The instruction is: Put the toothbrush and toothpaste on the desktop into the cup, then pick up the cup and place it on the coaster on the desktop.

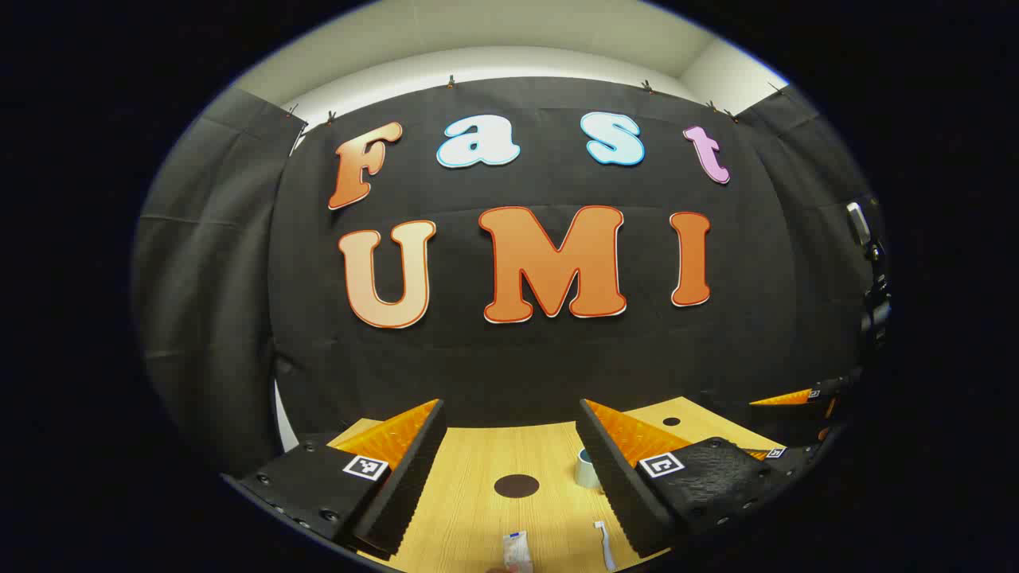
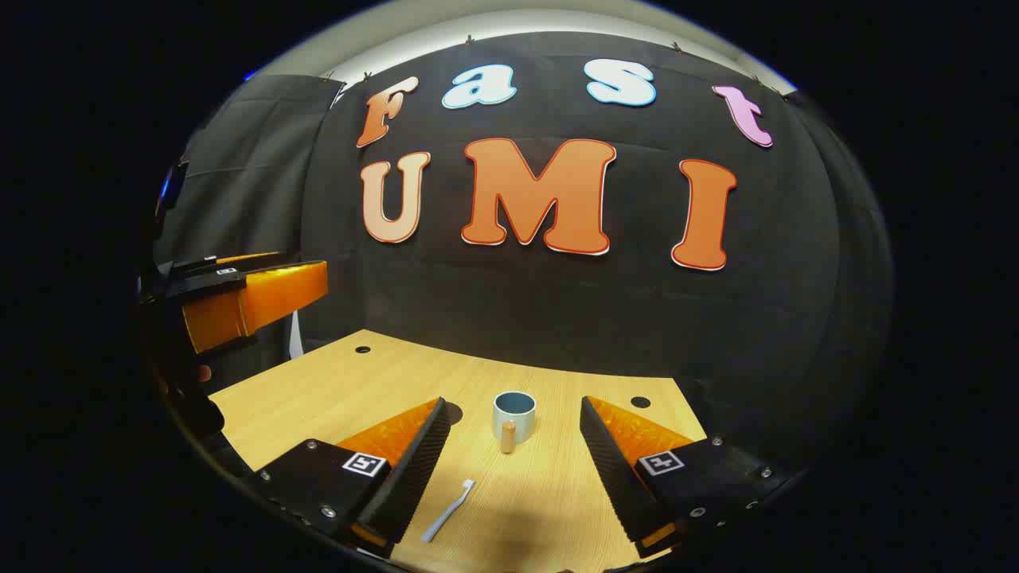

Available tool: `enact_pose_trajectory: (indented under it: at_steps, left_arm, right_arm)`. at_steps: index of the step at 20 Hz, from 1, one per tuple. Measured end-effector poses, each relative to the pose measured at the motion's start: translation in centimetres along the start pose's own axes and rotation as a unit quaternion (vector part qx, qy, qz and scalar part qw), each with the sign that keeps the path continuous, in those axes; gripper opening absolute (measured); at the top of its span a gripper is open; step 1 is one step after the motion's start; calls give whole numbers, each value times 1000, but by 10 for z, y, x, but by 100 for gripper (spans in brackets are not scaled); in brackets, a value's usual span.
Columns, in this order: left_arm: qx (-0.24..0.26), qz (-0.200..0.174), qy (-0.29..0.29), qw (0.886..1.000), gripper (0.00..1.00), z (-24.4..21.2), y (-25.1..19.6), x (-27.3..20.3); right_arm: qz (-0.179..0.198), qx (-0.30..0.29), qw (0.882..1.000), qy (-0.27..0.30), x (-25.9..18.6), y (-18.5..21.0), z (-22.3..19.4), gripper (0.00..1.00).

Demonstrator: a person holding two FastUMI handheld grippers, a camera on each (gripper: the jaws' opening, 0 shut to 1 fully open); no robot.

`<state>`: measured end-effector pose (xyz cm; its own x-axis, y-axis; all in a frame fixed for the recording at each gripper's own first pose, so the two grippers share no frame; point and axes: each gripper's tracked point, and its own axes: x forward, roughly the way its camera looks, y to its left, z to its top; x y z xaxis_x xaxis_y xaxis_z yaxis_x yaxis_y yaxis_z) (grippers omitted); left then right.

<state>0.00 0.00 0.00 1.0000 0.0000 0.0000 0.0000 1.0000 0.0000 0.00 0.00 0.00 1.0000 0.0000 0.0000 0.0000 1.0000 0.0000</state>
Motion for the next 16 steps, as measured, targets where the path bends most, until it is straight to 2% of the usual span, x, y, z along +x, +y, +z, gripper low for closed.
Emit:
enact_pose_trajectory:
  at_steps: [11, 16]
  left_arm:
    - [-8, 45, 10, 999, 100, -2, 6, -17]
    - [-12, 38, 9, 999, 100, -6, 10, -12]
  right_arm:
    - [47, -2, 999, 8, 3, 9, -2, 99]
    - [41, -3, 999, 32, 11, 17, -14, 99]
